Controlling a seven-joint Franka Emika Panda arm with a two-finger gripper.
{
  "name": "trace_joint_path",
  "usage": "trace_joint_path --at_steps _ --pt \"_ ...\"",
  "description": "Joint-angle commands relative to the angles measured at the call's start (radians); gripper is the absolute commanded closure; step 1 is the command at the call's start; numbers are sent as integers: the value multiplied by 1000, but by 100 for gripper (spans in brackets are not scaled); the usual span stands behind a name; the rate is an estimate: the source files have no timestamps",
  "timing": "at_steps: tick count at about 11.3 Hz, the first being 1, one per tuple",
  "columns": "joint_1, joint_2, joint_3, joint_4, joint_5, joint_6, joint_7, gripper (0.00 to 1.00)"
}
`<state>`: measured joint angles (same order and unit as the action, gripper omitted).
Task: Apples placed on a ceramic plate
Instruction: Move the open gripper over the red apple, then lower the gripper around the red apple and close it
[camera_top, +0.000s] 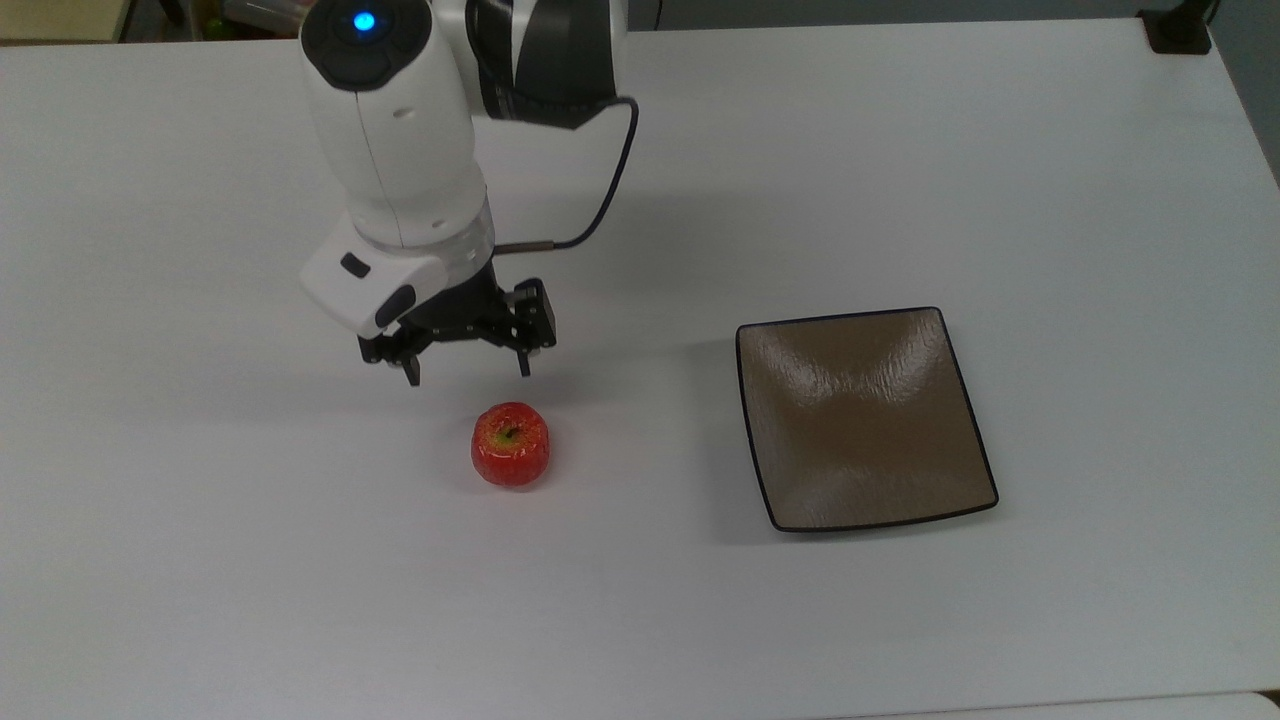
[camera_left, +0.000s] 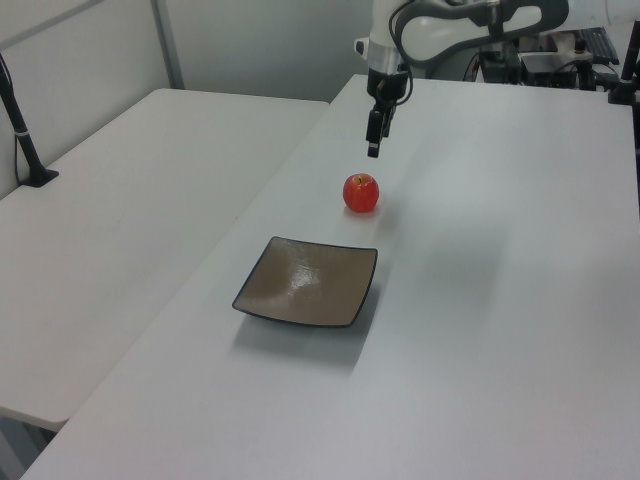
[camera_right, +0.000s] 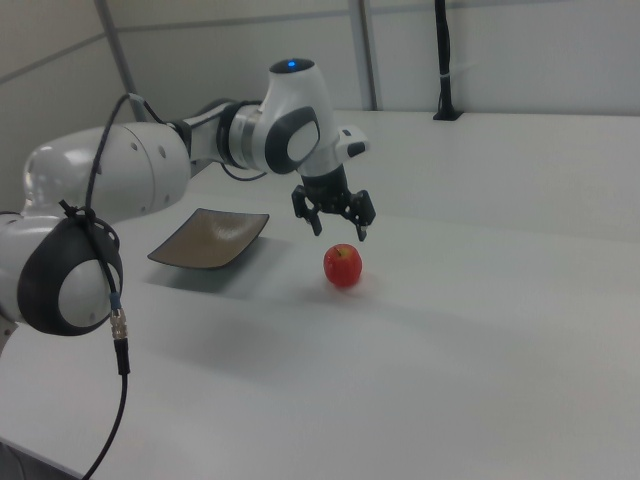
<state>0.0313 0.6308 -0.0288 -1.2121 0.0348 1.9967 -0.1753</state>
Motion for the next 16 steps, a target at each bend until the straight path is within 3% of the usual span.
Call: trace_joint_path --at_steps 1,6,14,15,16 --pt "12 64 0 13 -1 95 -10 0" --pt "27 109 7 -6 -7 188 -9 0" --pt "52 138 12 -38 -124 209 7 0" --pt "52 139 12 -40 -122 209 7 7" --pt "52 138 12 -40 -122 209 7 27"
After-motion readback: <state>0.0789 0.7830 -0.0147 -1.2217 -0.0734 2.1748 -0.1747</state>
